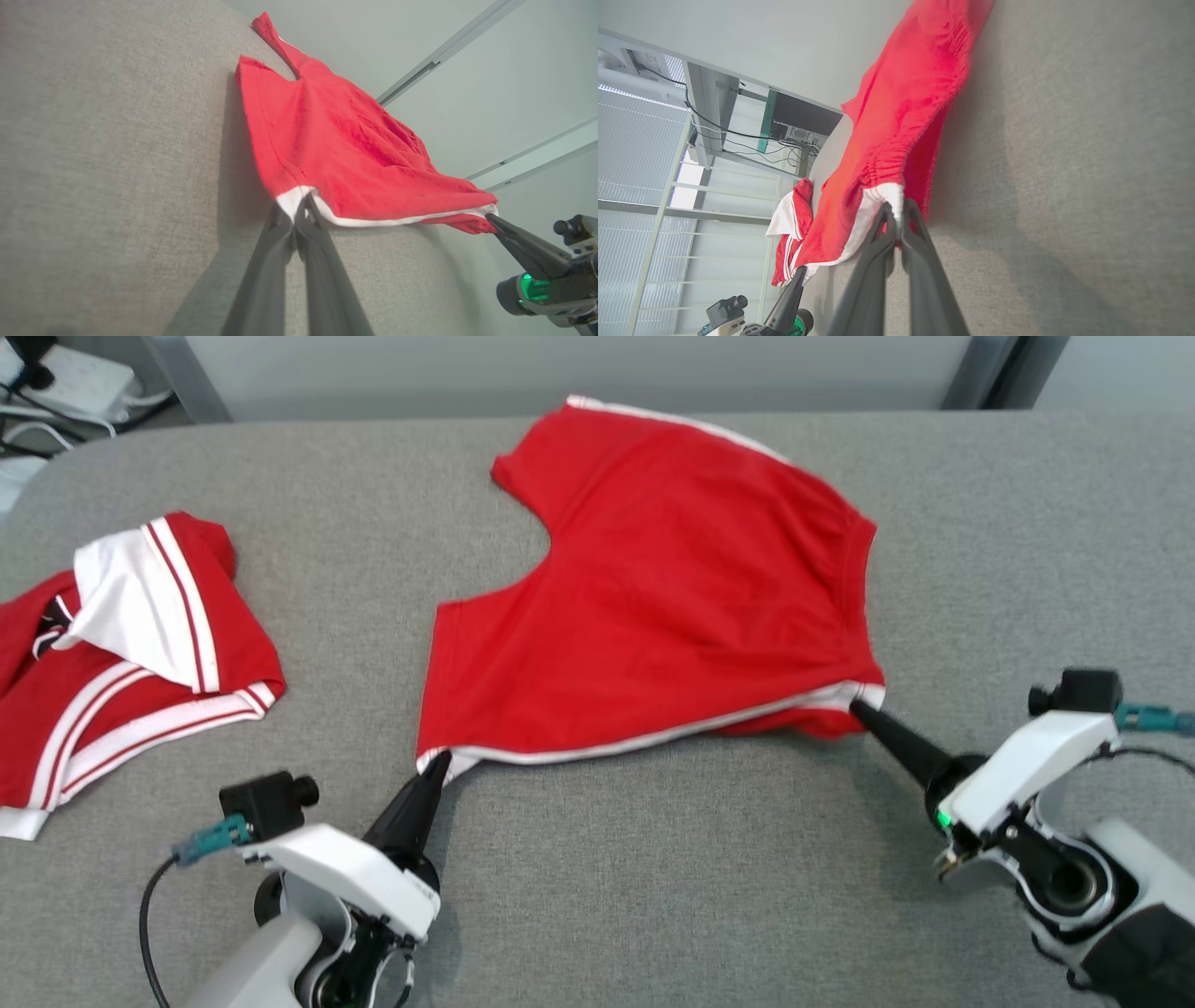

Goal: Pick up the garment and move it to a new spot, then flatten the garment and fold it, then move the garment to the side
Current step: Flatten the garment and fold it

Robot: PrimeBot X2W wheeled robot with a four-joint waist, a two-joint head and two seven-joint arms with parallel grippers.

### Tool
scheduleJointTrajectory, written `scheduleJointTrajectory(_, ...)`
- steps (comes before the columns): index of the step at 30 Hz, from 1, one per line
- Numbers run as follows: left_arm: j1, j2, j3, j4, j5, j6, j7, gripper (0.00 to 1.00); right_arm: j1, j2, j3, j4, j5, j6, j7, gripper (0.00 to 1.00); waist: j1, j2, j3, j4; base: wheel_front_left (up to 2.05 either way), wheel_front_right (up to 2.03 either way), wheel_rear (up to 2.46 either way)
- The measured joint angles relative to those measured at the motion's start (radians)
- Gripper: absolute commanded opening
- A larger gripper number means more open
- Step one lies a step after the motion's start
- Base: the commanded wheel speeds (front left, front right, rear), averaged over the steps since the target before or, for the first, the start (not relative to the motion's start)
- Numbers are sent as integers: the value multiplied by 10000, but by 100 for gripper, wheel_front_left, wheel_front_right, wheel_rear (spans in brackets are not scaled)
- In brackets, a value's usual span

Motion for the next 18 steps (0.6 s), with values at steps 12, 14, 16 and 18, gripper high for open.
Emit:
scheduleJointTrajectory(12, 1836, -278, 600, -31, 370, 0, 0, 0, 1862, 295, -128, -71, 92, 0, 217, 0, 0, 0, -1330, -3, 0, 0, 0)
scheduleJointTrajectory(14, 2047, -301, 685, -36, 389, 0, 0, 0, 2059, 359, -192, -71, 92, 0, 240, 0, 0, 0, -1464, 6, 0, 0, 0)
scheduleJointTrajectory(16, 2197, -320, 752, -50, 477, 0, 0, 0, 2232, 412, -242, -71, 79, 0, 314, 0, 0, 0, -1550, 20, 0, 0, 0)
scheduleJointTrajectory(18, 2319, -318, 757, -40, 683, 0, 0, 0, 2321, 447, -299, -54, 23, 0, 316, 0, 0, 0, -1601, 23, 0, 0, 0)
